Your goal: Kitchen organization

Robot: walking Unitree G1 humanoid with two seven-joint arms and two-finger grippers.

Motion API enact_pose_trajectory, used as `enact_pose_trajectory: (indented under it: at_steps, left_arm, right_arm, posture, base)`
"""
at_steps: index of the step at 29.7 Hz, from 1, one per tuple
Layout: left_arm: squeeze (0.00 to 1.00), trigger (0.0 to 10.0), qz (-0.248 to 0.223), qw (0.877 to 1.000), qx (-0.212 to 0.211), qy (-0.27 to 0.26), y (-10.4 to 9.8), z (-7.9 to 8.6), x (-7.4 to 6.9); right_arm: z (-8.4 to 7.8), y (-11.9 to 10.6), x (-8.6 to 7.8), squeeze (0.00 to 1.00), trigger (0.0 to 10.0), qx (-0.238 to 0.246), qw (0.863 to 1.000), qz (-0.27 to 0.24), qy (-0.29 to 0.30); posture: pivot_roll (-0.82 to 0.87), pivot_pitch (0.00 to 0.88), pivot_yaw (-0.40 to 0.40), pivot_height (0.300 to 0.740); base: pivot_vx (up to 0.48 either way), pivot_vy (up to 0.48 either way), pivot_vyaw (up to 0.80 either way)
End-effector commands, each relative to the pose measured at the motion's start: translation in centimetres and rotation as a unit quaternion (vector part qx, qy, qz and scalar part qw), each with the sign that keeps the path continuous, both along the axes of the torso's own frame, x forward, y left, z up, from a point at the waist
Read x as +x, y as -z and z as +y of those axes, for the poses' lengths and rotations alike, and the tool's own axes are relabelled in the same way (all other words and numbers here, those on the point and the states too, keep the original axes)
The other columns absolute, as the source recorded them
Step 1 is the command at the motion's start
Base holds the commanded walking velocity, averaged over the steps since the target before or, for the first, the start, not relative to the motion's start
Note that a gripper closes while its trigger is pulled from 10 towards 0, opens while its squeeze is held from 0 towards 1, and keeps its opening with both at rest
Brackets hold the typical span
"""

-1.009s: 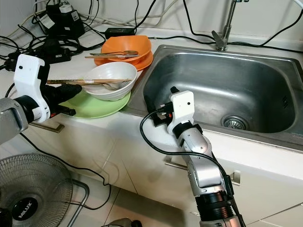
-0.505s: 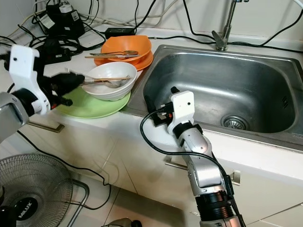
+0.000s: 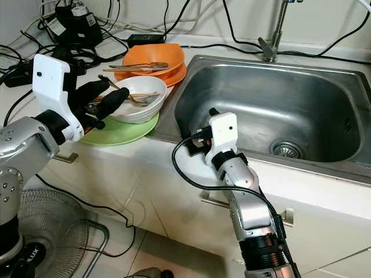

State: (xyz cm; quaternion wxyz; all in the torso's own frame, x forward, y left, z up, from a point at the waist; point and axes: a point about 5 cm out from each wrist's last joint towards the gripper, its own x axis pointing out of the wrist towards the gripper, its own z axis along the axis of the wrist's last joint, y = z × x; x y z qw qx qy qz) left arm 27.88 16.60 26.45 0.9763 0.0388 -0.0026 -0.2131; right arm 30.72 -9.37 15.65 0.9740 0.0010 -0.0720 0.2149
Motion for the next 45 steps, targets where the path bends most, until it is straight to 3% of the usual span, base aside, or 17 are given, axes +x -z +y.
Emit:
enact_pose_trajectory:
  at_steps: [1,14,17,22,27,37,45]
  left_arm:
    - [1.0,10.0,0.005,1.0,0.009,0.004,0.2,0.0,-0.3]
    - [1.0,10.0,0.011,1.0,0.024,-0.002,1.6,-0.3,-0.3]
    - [1.0,10.0,0.004,0.999,0.023,-0.032,2.8,-0.1,-0.3]
    - [1.0,10.0,-0.004,0.999,0.028,-0.045,3.2,0.0,-0.3]
    - [1.0,10.0,-0.074,0.993,0.053,-0.069,2.3,0.0,-0.4]
    - [1.0,10.0,-0.133,0.983,0.064,-0.114,1.6,0.2,-0.5]
    - [1.0,10.0,-0.17,0.978,0.061,-0.104,0.9,-0.5,-0.9]
  right_arm:
    - [0.2,-0.5,0.2,0.0,10.0,0.0,1.0,-0.011,-0.005]
    - [0.2,-0.4,0.2,0.0,10.0,0.0,1.0,-0.01,-0.003]
    - [0.2,-0.4,0.2,0.0,10.0,-0.001,1.0,-0.009,-0.003]
    - [0.2,-0.4,0.2,0.0,10.0,-0.001,1.0,-0.009,-0.002]
    - [0.2,-0.3,0.2,0.0,10.0,-0.001,1.0,-0.008,-0.001]
    - [0.2,-0.3,0.2,0.0,10.0,0.0,1.0,-0.007,0.0]
    - [0.3,-0.2,0.3,0.0,10.0,0.0,1.0,-0.007,-0.001]
  posture:
    - [0.01,0.034,0.09,0.74]
    - [0.02,0.034,0.089,0.74]
    - [0.02,0.037,0.087,0.74]
    - [0.02,0.037,0.088,0.74]
    - [0.02,0.037,0.089,0.74]
    - [0.02,0.038,0.089,0.74]
    - [0.02,0.035,0.089,0.74]
  base:
    - [0.0,0.0,0.0]
    - [0.0,0.0,0.0]
    - [0.0,0.0,0.0]
    - [0.0,0.0,0.0]
    - [0.0,0.0,0.0]
    - [0.0,0.0,0.0]
    - [0.0,0.0,0.0]
